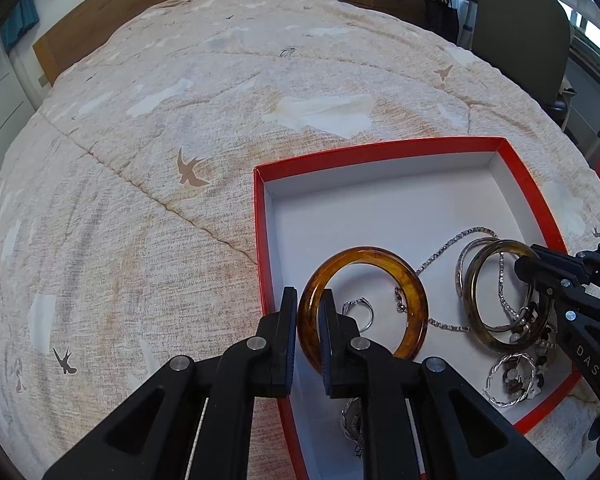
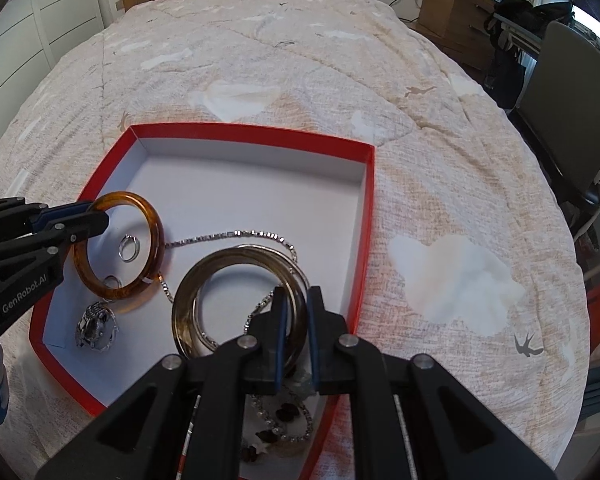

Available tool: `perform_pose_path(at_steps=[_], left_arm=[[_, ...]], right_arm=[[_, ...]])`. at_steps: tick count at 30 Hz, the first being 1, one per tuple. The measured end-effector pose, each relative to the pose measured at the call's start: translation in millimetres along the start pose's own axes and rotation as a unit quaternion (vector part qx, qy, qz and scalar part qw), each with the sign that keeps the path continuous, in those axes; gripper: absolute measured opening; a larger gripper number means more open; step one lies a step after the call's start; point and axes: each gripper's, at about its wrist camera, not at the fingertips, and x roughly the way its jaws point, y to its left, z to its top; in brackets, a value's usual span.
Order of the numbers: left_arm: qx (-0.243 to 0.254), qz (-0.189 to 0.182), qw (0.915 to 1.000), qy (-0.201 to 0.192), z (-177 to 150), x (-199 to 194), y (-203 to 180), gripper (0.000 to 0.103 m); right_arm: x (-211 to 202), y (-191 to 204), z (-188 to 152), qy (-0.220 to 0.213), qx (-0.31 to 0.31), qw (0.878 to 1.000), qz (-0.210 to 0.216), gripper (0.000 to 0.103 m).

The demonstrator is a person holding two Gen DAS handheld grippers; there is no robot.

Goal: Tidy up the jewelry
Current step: 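Open the left tool to drop the amber bangle while the right tool releases the dark bangle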

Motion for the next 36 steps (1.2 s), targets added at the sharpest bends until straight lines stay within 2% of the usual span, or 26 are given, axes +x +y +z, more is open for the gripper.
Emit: perform_pose_path(at_steps=[3, 7, 10, 12, 14, 19, 22, 28, 30, 32, 36], left_arm=[[-0.002, -0.004, 1.0000, 0.006, 1, 0, -1, 0.015], [-0.009, -0.014, 0.9998, 0.005, 0, -6, 0, 0.027], [-0.010, -0.025, 0.9996, 0.003, -3, -15, 1, 0.031], [-0.011, -0.031, 0.9995, -0.003, -5, -23, 2, 0.034], [-0.014, -0.029, 0.9994, -0.012, -8, -35, 3, 0.043], [-0.033, -0.034, 0.9983, -0.033, -19, -73, 15, 0.045], [-0.039, -0.024, 0.9978, -0.047, -30, -102, 23, 0.049], [-0.070, 0.000, 0.9940, -0.084, -63, -170, 43, 0.065], [-0.080, 0.017, 0.9920, -0.097, -79, -194, 49, 0.069], [-0.089, 0.038, 0.9896, -0.106, -97, -218, 54, 0.074], [-0.103, 0.071, 0.9836, -0.130, -133, -259, 65, 0.083]], right_arm=[[0, 1, 1, 0.007, -0.003, 1.000, -0.001, 0.012], [-5, 4, 1, 0.009, -0.001, 1.000, 0.010, 0.026], [-14, 7, 0, -0.001, -0.001, 1.000, 0.009, 0.037], [-24, 6, -1, -0.008, 0.005, 1.000, 0.007, 0.039], [-34, 3, -3, -0.014, 0.013, 1.000, 0.007, 0.039], [-66, 1, -12, -0.027, 0.022, 0.999, 0.000, 0.039], [-90, 4, -20, -0.041, 0.028, 0.999, 0.000, 0.039], [-145, 21, -37, -0.077, 0.036, 0.996, 0.008, 0.040], [-164, 32, -44, -0.092, 0.037, 0.995, 0.013, 0.042], [-185, 44, -53, -0.108, 0.038, 0.993, 0.022, 0.052], [-221, 70, -71, -0.134, 0.034, 0.990, 0.038, 0.056]])
